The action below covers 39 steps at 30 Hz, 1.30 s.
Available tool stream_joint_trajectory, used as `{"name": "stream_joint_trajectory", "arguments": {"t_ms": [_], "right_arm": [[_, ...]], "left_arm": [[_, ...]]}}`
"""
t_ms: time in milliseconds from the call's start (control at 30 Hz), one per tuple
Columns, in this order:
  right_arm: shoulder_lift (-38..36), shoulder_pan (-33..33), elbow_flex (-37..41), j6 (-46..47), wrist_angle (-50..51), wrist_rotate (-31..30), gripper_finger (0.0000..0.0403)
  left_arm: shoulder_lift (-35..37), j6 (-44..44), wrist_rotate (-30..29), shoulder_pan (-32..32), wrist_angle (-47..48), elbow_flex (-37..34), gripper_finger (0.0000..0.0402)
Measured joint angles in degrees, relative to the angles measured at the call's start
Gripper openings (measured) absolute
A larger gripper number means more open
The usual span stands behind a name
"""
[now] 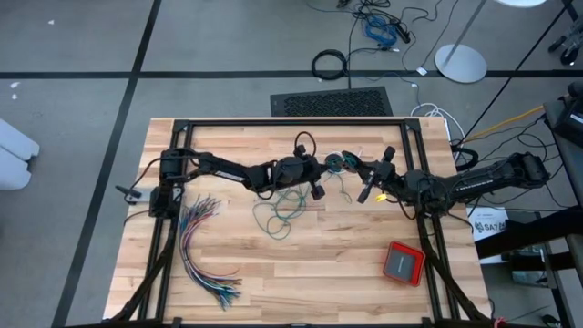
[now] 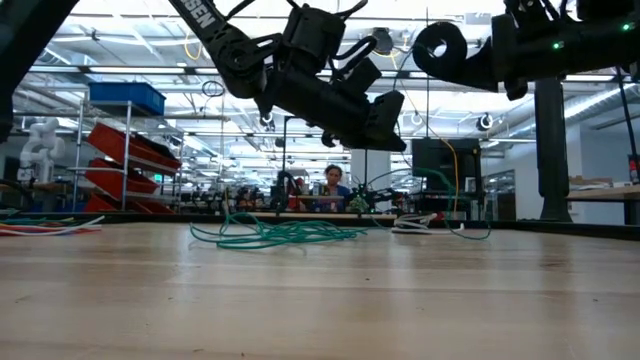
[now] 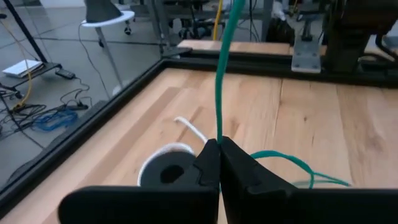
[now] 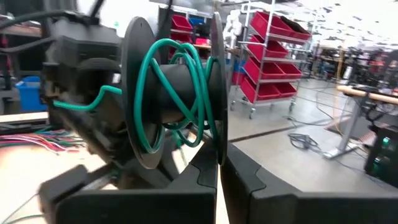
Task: Coil cords
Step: Coil the green wire onto the spool
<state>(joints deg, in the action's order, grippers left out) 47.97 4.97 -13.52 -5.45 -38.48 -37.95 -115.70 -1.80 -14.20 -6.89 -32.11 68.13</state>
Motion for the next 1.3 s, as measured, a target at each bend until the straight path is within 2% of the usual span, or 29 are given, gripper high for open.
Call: {"name": "stream_joint_trajectory", "arguments": {"t_ms": [233,400,467,600,1033,1300], "right_arm": [[6.5,-0.4,0.0,0.2,-6.9,2.5,0.0000],[12.8,-0.5,0.0,-0.7,-16.3,2.0,0.0000],[14.7,-0.5,-0.1,-0.6,-18.2,0.1,0.0000],[18.8,-0.9,-1.2,-0.2,-18.4,-6.3,0.0000],[33.4,-2.9,-10.2,-1.7,-19.5,-6.6,0.0000],[33.3,-4.4,-10.3,-2.0,-14.5,-2.0,0.0000]], "left_arm": [[-3.0,0.0,3.6,0.2,3.3,5.9,0.0001],[-5.3,0.0,4.3,0.1,5.2,8.5,0.0001],[-5.8,0.0,4.4,0.1,5.2,8.8,0.0000],[-5.9,0.0,4.4,0.2,4.7,8.8,0.0000],[-5.9,-0.3,4.9,0.7,6.6,8.7,0.0000],[-5.9,-0.2,5.2,1.8,10.7,8.7,0.0000]]}}
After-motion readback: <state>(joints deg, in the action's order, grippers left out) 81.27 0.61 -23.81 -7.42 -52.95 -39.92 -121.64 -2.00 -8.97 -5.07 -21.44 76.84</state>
